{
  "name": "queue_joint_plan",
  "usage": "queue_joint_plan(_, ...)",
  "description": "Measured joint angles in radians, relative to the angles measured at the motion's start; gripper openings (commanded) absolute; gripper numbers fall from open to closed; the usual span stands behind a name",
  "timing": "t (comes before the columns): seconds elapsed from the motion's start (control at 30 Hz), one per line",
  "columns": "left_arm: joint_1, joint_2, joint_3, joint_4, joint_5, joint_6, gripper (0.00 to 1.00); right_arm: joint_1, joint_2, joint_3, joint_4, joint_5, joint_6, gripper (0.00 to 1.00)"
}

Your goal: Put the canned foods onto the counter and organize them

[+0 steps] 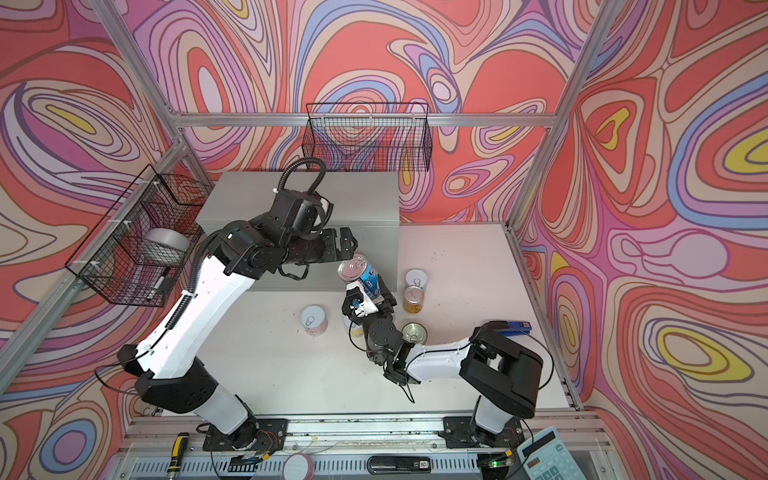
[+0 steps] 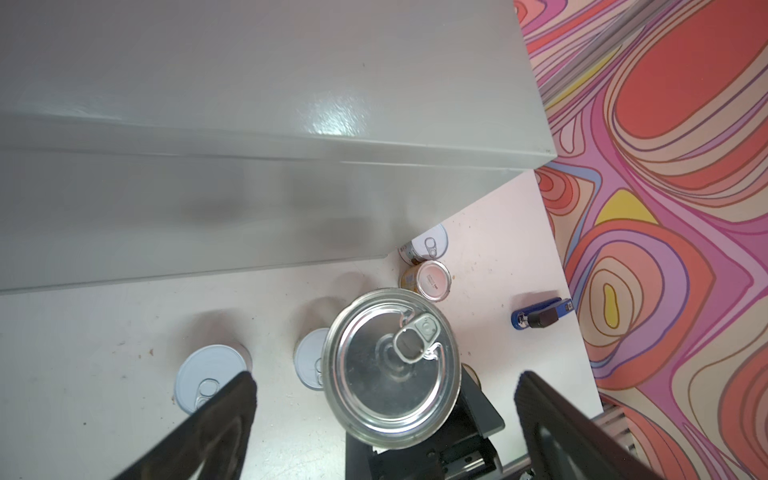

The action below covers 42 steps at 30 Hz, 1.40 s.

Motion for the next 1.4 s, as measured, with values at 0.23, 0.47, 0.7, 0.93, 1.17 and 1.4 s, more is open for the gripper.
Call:
queue_joint_plan(0.23, 0.06, -0.245, -0.243, 0.019, -0.144, 0.009, 1.0, 0.0, -0.092, -0.002, -0.079, -0.019, 0.045, 0.71)
queue_joint_plan(0.47, 0.065, -0.457, -0.525, 0.038, -0.246, -0.025, 1.0, 0.0, -0.17, 0.037, -0.292, -0.066, 0.113, 0.71)
queue_joint_plan(0.7, 0.065, -0.585, -0.663, 0.026, -0.319, -0.067, 1.0, 0.0, -0.196, 0.096, -0.426, -0.142, 0.167, 0.71)
queue_joint_plan(0.93, 0.065, -0.691, -0.751, 0.005, -0.342, -0.109, 1.0, 0.0, -0.232, 0.122, -0.475, -0.217, 0.232, 0.7)
queue_joint_plan(1.17, 0.065, -0.726, -0.783, -0.008, -0.342, -0.122, 1.0, 0.0, -0.263, 0.15, -0.537, -0.29, 0.28, 0.7)
queue_joint_plan(1.4, 0.065, -0.749, -0.84, -0.007, -0.337, -0.125, 1.0, 0.0, -0.265, 0.221, -0.567, -0.328, 0.28, 0.7)
